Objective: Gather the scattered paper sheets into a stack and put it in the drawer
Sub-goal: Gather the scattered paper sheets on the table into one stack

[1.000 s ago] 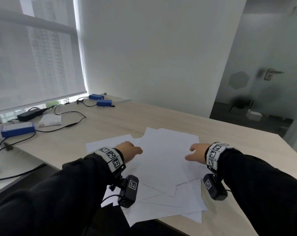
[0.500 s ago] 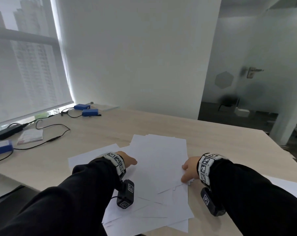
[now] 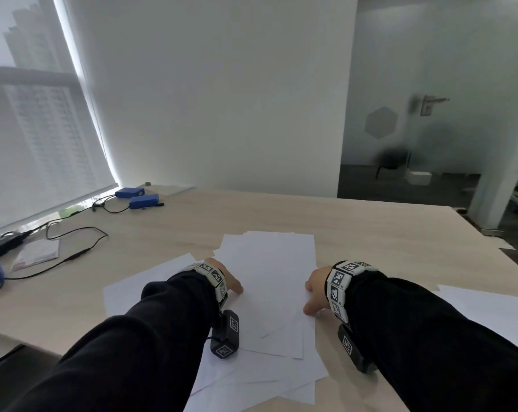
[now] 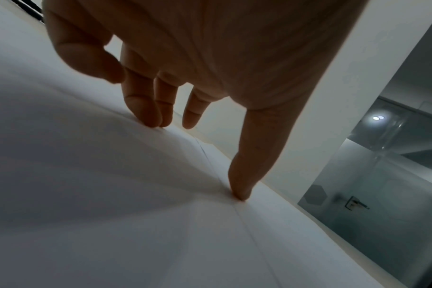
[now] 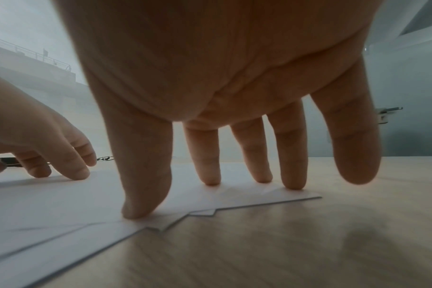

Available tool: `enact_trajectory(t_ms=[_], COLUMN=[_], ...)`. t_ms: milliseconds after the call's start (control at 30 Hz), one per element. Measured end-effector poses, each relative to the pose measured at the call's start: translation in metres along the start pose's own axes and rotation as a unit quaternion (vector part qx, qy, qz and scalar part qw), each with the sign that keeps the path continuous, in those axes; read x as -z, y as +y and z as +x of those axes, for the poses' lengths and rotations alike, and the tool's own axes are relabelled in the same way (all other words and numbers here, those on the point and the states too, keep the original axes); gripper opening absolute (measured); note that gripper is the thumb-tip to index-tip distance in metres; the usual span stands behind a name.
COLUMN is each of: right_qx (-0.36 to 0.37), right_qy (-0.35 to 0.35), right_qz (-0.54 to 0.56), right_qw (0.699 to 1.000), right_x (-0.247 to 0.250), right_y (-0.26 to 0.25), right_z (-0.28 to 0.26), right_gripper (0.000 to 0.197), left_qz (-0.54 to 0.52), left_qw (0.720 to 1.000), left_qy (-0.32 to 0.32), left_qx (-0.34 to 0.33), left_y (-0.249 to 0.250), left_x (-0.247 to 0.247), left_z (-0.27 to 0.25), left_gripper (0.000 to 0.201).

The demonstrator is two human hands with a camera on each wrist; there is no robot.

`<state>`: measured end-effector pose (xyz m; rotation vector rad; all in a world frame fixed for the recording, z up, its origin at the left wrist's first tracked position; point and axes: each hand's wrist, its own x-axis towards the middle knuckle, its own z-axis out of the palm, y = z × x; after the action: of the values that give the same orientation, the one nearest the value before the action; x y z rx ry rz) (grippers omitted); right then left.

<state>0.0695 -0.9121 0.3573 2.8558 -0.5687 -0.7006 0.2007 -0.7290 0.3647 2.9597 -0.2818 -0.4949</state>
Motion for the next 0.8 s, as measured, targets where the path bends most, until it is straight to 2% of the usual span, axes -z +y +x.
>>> enact_trajectory(t_ms=[67,100,233,400,500,667,733,800], right_qx=[0.001,0.002,0.004,0.005,0.005,0.016,0.024,0.02], right_qy=[0.007,0.01,0.021,0.023,0.019,0.013,0.021,0.025], right_qz=[0.001,0.001,0.004,0.01,0.013,0.029,0.068,0.149], right_qw=[1.0,1.0,1.0,1.0,1.0,0.999,0.997,0.988], right_x=[-0.001,-0.002,-0.004,-0.004,-0.004,-0.004,0.003,0.009], right_y=[0.001,0.001,0.003,0.003,0.003,0.003,0.006,0.013], right_z=[0.001,0.002,0.002,0.001,0.0,-0.006,-0.014,-0.019], right_gripper=[0.064,0.064,0.065,0.063,0.061,0.061,0.063,0.057], left_qz=[0.026,0.033,0.022,0.003,-0.014,-0.05,-0.075,-0.106], left_qw=[0.999,0.999,0.998,0.998,0.999,0.997,0.995,0.992], left_qy=[-0.015,-0.022,-0.03,-0.028,-0.024,-0.036,-0.043,-0.045], left_qx=[-0.022,-0.032,-0.045,-0.049,-0.043,-0.052,-0.055,-0.052], left_y=[0.004,0.005,0.014,0.028,0.031,0.031,0.028,0.023], left_x=[0.001,0.002,0.001,-0.001,-0.004,-0.007,-0.007,-0.006], left_z=[0.0,0.0,-0.003,-0.007,-0.007,-0.008,-0.007,-0.006], left_gripper=[0.069,0.066,0.068,0.058,0.059,0.075,0.068,0.067])
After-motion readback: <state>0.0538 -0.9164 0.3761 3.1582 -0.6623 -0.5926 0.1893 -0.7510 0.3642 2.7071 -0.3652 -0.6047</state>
